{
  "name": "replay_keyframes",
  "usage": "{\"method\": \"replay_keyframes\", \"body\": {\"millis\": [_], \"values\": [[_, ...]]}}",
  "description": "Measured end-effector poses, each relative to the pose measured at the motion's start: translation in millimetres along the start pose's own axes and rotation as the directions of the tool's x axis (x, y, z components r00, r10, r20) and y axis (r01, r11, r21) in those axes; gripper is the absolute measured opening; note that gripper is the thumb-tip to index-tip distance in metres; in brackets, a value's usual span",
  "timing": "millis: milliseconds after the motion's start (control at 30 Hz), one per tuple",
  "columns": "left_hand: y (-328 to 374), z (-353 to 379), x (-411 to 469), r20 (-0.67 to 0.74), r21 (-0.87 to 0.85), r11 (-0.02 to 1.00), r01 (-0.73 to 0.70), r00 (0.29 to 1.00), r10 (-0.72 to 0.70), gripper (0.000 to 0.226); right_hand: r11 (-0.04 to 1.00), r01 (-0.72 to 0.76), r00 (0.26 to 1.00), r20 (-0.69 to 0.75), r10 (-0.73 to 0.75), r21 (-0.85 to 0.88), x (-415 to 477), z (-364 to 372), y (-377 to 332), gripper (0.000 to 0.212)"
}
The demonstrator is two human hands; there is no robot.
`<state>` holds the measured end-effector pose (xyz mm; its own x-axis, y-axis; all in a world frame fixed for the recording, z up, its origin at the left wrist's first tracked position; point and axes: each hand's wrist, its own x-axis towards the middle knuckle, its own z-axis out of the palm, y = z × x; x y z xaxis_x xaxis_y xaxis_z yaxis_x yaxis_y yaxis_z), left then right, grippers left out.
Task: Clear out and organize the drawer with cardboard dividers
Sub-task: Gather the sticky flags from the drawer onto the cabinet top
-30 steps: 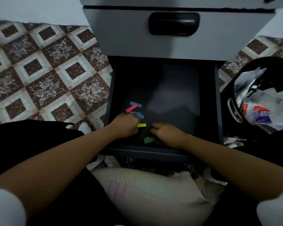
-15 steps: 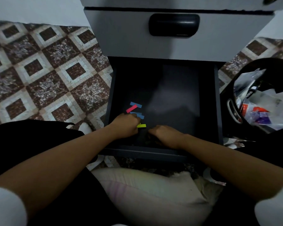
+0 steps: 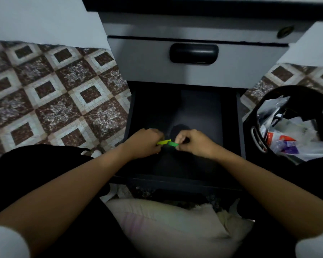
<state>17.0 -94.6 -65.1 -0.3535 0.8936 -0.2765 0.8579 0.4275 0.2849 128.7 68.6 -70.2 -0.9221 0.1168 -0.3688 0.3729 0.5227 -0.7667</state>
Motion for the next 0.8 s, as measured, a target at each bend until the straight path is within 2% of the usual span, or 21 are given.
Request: {"method": "replay_keyframes", "body": {"millis": [67, 267, 467, 600, 700, 800], "values": [[4, -12, -3, -0.044, -0.029, 1.0, -0.01, 0.999, 0.008, 0.022, 0.998, 0.01, 0.998, -0.064, -0.005, 0.066, -3, -12, -11, 0.016], [9, -62, -14, -0.158, -0.08, 0.996, -0.044, 0.987, 0.03, 0.023, 0.988, 0.106, 0.982, -0.171, -0.085, 0.114, -17, -58, -57, 0.028], [8, -150, -24, -0.323, 0.002, 0.998, -0.065, 0.944, 0.062, 0.025, 0.948, 0.271, 0.94, -0.259, -0.222, 0.17, -34, -113, -124, 0.031], [9, -215, -34, -0.478, 0.019, 0.993, -0.114, 0.872, 0.109, 0.03, 0.943, 0.326, 0.901, -0.324, -0.289, 0.064, -42, -146, -168, 0.028], [9, -255, -34, -0.517, 0.068, 0.997, -0.024, 0.854, 0.056, 0.019, 0.948, 0.319, 0.887, -0.349, -0.304, -0.015, -43, -165, -192, 0.021], [-1, -279, -27, -0.567, 0.123, 0.992, -0.013, 0.82, 0.081, 0.012, 0.953, 0.292, 0.871, -0.388, -0.3, -0.082, -33, -176, -210, 0.019]]}}
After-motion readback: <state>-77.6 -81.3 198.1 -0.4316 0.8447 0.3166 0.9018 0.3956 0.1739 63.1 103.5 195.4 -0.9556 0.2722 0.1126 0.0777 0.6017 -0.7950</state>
